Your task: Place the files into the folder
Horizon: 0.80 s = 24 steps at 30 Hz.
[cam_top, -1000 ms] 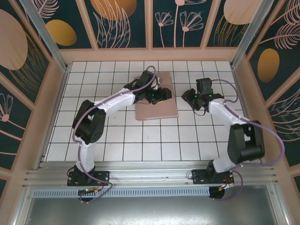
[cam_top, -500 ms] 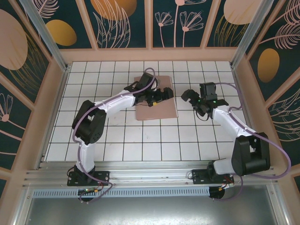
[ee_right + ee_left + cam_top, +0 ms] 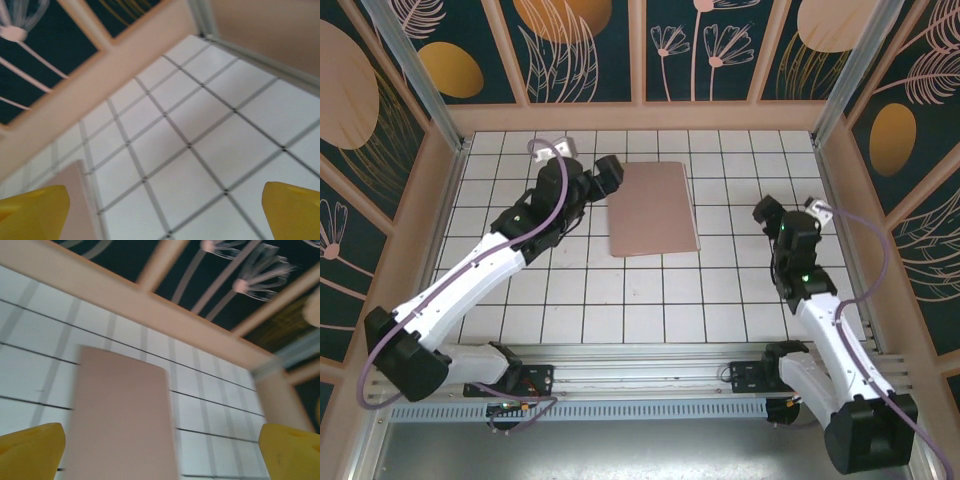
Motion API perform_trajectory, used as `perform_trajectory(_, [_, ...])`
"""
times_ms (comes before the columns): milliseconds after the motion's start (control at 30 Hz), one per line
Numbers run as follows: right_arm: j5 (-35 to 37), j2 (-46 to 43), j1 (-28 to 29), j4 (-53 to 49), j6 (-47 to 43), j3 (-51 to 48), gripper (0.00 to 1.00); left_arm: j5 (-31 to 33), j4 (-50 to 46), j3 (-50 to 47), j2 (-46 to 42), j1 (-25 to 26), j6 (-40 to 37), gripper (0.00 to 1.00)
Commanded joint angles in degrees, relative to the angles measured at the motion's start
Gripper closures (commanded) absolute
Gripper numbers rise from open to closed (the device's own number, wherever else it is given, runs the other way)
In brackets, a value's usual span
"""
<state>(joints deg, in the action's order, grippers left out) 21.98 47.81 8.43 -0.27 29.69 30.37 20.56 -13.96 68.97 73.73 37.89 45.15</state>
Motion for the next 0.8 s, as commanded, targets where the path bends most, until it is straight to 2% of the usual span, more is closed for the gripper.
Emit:
perform_trajectory(0, [9.13,-0.53,-0.16,14.5,-12.09,-7.65,0.01,15.56,-3.86,-7.53,-2.44,-0.21,-3.89,0.01])
perform_trajectory(100, [7.6,1.07,-0.16,27.23,-22.28,-13.75,0.01,19.01,-1.16,-14.58,-6.46,-0.21,-6.83,0.01])
perform_trajectory(200, [4.75,4.98,-0.91,41.12,-27.25,-19.58,0.01,21.44,0.37,-20.23,-9.97,-0.19,-6.91,0.01])
perform_trajectory(500, [-7.67,25.59,-4.61,67.83,-25.67,-23.1,0.01,24.25,-2.08,-24.84,-13.48,-0.19,-6.16,0.01])
perform_trajectory(633, [-8.62,30.35,-5.03,74.67,-29.55,-22.49,0.01,24.81,-1.96,-26.29,-14.38,-0.23,-6.04,0.01])
perform_trajectory(767, [-11.71,38.25,-6.95,85.74,-28.97,-24.41,0.01,24.46,0.24,-28.55,-15.61,-0.23,-7.38,0.01])
